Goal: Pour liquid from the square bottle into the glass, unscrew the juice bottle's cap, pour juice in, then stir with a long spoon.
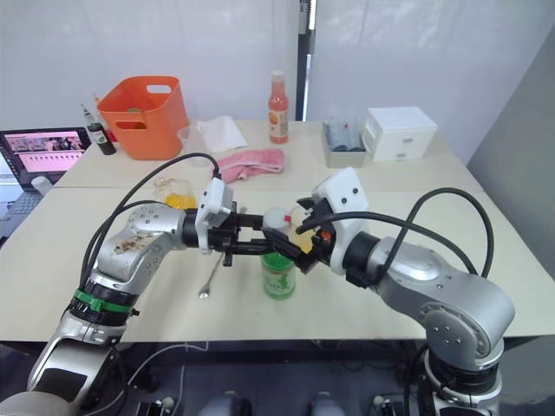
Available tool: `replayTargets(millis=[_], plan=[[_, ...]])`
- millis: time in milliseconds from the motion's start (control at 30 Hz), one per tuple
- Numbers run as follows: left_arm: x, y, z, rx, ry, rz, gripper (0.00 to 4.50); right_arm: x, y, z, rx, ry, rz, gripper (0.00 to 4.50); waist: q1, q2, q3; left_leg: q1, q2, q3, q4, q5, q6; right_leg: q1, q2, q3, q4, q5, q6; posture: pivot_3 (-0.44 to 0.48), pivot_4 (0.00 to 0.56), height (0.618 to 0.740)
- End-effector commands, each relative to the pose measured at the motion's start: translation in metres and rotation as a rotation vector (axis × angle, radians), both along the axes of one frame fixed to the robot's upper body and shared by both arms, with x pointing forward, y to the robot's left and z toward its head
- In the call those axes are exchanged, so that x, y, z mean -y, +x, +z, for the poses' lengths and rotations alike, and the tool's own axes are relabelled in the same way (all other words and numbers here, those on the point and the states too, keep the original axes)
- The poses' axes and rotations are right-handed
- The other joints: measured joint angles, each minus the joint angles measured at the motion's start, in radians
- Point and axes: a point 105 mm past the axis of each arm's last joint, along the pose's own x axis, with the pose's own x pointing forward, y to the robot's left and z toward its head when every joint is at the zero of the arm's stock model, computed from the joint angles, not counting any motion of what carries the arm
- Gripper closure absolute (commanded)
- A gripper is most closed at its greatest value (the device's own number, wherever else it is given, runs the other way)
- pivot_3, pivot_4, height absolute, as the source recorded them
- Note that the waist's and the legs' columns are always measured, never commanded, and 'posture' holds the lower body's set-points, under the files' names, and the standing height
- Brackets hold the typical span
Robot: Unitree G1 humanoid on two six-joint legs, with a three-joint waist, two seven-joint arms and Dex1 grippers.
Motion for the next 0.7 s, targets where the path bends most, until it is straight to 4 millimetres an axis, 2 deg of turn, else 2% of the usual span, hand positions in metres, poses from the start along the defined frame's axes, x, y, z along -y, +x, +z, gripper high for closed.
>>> replayTargets(millis=[33, 133, 433, 600, 700], plan=[[-0.005, 0.009, -0.013, -0.008, 0.072, 0.061, 3.0, -0.004, -0.005, 0.009, 0.044, 0.02, 0.011, 0.05, 0.0, 0.0, 0.0, 0.0, 0.0, 0.0, 0.0, 0.0, 0.0, 0.0, 0.0, 0.0, 0.0, 0.0, 0.0, 0.0, 0.15, 0.715], [-0.005, 0.009, -0.013, -0.007, 0.073, 0.06, 3.0, -0.005, -0.005, 0.01, 0.041, 0.026, 0.014, 0.05, 0.0, 0.0, 0.0, 0.0, 0.0, 0.0, 0.0, 0.0, 0.0, 0.0, 0.0, 0.0, 0.0, 0.0, 0.0, 0.0, 0.15, 0.715], [-0.005, 0.008, -0.013, -0.012, 0.084, 0.06, 3.0, -0.009, -0.003, 0.014, 0.042, 0.051, 0.029, 2.8, -0.002, 0.0, 0.0, 0.0, 0.0, 0.0, 0.0, 0.0, 0.0, 0.0, 0.0, 0.0, 0.0, 0.0, 0.0, 0.0, 0.15, 0.715], [-0.005, 0.007, -0.013, -0.016, 0.09, 0.061, 3.0, -0.006, -0.001, 0.019, 0.058, 0.033, 0.117, 2.82, -0.004, 0.0, 0.0, 0.0, 0.0, 0.0, 0.0, 0.0, 0.0, 0.0, 0.0, 0.0, -0.001, 0.0, 0.0, 0.0, 0.15, 0.715], [-0.005, 0.005, -0.014, -0.02, 0.094, 0.06, 3.0, -0.003, -0.003, 0.018, 0.041, 0.009, 0.294, 2.82, -0.003, 0.0, 0.0, 0.0, 0.0, 0.0, 0.0, 0.0, 0.0, 0.0, 0.0, 0.0, -0.001, 0.0, 0.0, 0.0, 0.15, 0.715]])
